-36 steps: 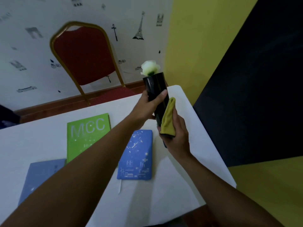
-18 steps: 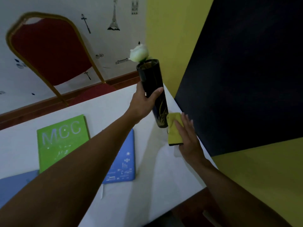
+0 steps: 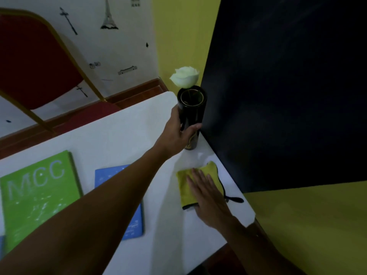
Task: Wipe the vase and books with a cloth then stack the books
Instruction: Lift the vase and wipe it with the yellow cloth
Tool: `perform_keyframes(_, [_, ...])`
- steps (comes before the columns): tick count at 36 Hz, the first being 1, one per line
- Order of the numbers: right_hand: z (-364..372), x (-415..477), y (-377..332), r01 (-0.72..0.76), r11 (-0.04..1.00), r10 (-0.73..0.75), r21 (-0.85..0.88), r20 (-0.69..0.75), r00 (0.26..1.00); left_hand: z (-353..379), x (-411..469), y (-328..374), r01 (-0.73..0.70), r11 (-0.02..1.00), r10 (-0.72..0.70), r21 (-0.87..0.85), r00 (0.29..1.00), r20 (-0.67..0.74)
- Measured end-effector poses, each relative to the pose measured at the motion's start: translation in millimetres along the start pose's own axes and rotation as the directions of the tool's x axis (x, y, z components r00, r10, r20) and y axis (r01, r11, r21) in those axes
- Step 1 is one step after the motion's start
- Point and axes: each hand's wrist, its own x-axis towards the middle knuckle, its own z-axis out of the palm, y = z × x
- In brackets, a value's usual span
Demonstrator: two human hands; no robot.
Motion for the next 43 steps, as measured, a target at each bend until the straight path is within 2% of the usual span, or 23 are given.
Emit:
perform_keyframes(4, [1.6, 5.7, 3.8, -0.031, 0.999, 0.032, -0.011, 0.036, 0.999, 3.3, 7.7, -5.4, -0.044, 0.999, 0.044, 0.01, 0.999, 0.024])
perform_keyframes(13, [9.5, 13.3, 6.1, -0.072, 0.996, 0.073, 0.047, -0.015, 0.997, 3.6, 12.0, -18.7, -0.114, 0.993, 0.109, 0.042, 0.989, 0.103])
perform_keyframes(24, [15.4, 11.8, 7.8, -0.078, 0.995, 0.084, 0.068, -0.087, 0.993, 22.3, 0.3, -61.3, 0.033, 0.996, -0.04, 0.086, 0.996, 0.075])
perform_keyframes(34, [17.4, 12.2, 8.3, -0.064, 0.997, 0.069, 0.046, -0.133, 0.989, 47.5, -2.5, -81.3, 0.22, 0.972, -0.213, 0.077, 0.973, -0.092])
perform_keyframes(43, [20.0, 12.6, 8.9, -0.057, 0.997, 0.064, 0.052, -0.163, 0.985, 45.7, 11.5, -92.0, 0.186, 0.968, -0.18, 0.168, 0.982, -0.05])
